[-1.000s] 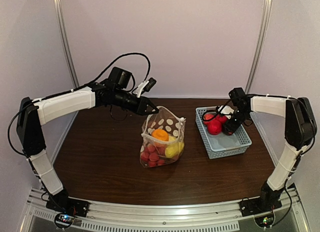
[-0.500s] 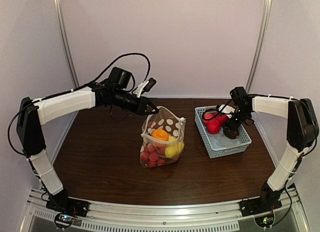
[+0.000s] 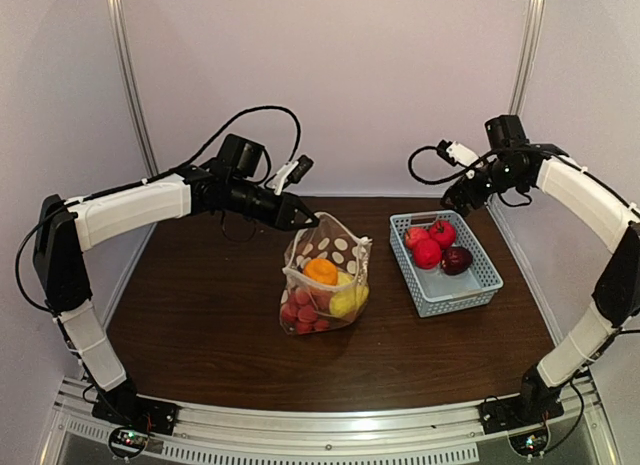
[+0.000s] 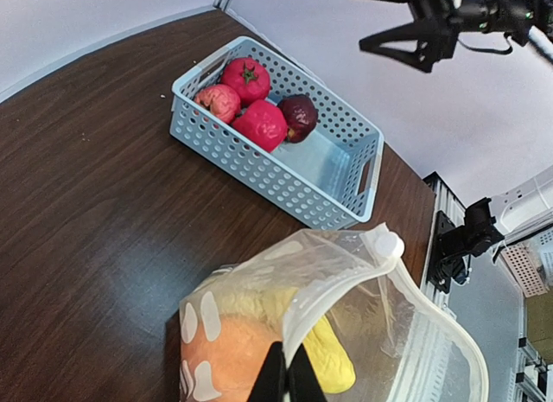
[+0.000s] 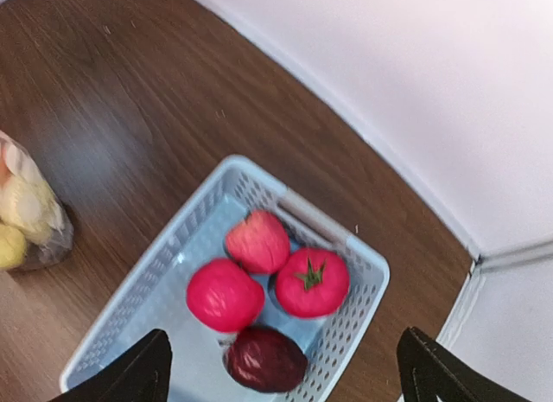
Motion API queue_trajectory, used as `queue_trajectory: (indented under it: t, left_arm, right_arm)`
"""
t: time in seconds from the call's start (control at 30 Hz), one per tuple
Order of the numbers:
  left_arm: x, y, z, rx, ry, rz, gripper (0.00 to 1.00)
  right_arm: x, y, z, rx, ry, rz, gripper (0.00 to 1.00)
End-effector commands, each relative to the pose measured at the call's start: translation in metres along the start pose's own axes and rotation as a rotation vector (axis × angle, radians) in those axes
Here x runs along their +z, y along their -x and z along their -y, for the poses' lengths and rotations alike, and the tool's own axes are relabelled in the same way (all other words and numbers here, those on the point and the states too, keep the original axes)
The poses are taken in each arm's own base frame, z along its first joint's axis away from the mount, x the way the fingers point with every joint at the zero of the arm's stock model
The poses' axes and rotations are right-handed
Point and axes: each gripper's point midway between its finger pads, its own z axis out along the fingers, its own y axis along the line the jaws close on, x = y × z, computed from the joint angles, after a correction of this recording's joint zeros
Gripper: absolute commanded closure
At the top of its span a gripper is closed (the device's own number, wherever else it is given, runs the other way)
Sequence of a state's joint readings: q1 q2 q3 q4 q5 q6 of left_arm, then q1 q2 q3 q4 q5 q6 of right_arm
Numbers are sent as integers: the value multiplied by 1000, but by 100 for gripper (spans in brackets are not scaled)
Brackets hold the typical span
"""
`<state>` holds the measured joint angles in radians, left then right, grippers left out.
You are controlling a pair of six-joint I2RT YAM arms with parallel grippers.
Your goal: Open the zip-top bag and remove the fake food
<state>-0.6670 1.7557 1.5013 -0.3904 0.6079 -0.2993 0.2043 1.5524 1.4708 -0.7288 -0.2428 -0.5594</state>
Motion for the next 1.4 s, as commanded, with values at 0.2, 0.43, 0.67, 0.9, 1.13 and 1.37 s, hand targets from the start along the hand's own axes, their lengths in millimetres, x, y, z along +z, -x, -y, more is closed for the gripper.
queue_trajectory:
  t: [0.2,0.43,0.67,0.9,1.13,1.37]
  left_arm:
    - [1,6,7,3,-21,32,100]
    - [2,18,27,-52,-142,46,100]
    - [9,4,13,-82,-92,5,100]
    - [18,-4,3,-129,-84,-19,100]
    - [26,-8,-14,-228,-107,-32,100]
    - [27,-11,-24,-240,-79,-37,100]
  right_arm:
    - [-83,150,-120,-256,403,431,32]
    - [-61,125,-231,-605,573,296,42]
    - [-26,100,-280,-773,534,178,58]
    - [2,77,-300,-855,515,81,61]
    - [31,76,-302,-823,437,31,49]
    - [54,68,-303,-771,407,-23,46]
